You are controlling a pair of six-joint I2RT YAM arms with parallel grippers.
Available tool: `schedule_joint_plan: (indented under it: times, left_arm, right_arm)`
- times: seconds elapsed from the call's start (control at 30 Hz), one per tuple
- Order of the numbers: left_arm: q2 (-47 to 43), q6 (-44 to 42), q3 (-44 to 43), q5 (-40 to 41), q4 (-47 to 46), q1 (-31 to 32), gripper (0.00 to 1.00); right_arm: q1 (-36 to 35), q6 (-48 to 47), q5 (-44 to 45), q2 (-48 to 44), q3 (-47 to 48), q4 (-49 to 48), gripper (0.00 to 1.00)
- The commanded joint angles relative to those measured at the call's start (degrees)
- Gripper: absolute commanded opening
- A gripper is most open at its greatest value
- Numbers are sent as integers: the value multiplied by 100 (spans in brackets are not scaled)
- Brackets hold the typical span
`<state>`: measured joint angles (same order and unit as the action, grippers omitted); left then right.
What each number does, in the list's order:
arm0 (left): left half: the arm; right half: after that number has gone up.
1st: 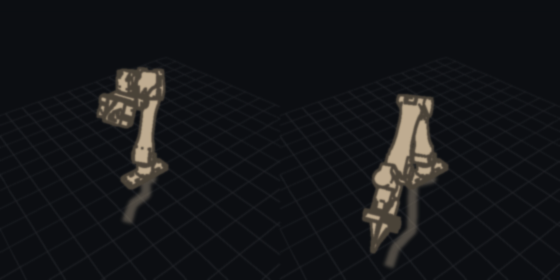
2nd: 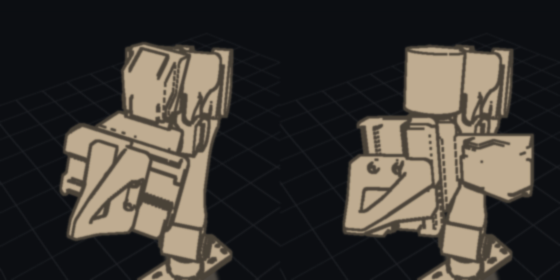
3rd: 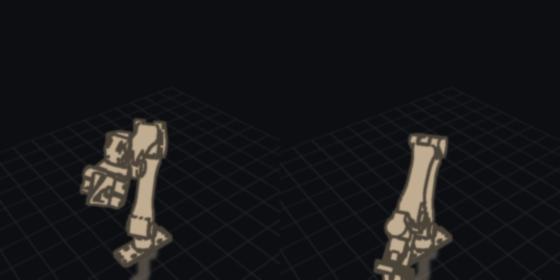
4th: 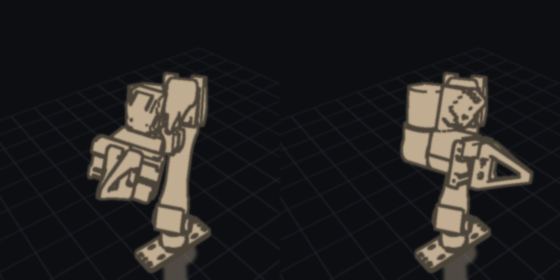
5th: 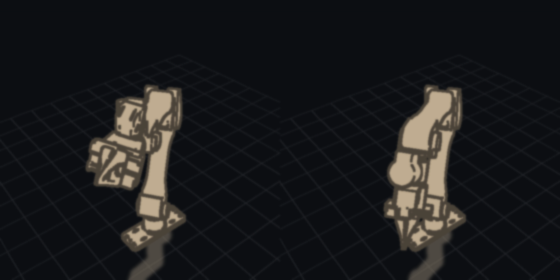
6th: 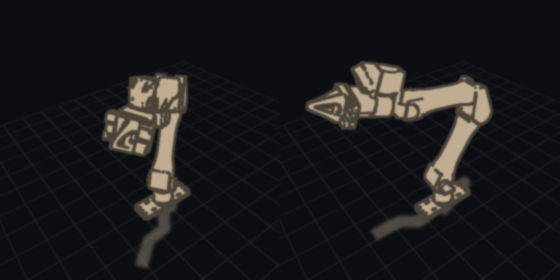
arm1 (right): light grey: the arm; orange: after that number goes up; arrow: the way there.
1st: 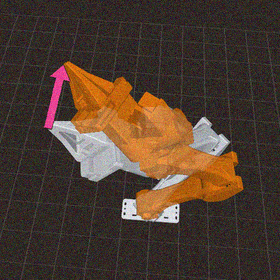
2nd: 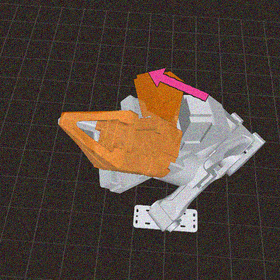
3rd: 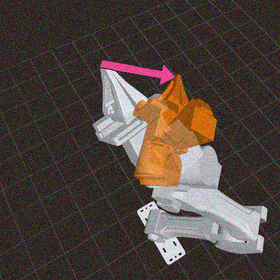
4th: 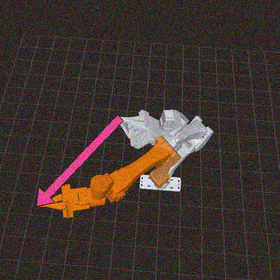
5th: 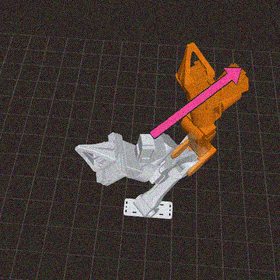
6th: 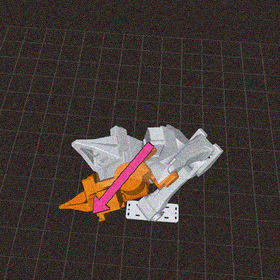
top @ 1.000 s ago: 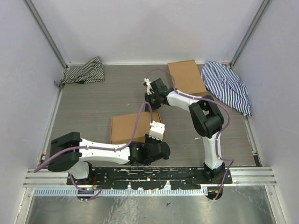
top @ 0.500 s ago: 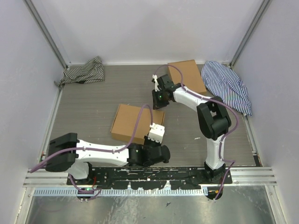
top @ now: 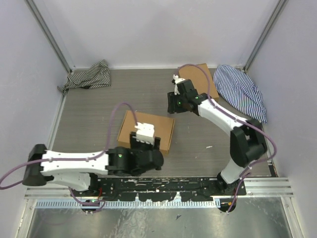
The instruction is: Fold the paper box
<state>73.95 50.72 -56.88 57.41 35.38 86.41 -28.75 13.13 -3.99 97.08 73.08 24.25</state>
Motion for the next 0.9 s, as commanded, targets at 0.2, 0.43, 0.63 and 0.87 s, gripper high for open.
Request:
schedule_joint_plan:
  times: [0.2,0.43,0.63,0.87]
  left_arm:
    - [-1805,-1271,-80,-1472,868,-3008,98]
    - [-1235,-2008,-622,-3711,1581,-5694,98]
    - [-1409,-2114,-384,-3260,1810,-5802,98]
    - [-2134,-2350,109,-3062,1722,-5802,98]
  right_arm:
    - [19,340,431,-2231,-1530,-1081,97]
    - [19,283,413,-3305,-2342,-1325,100]
    - [19,421,958,-4091,-2848,-1314,100]
    - [19,728,1729,-4597,-3270,-1070,100]
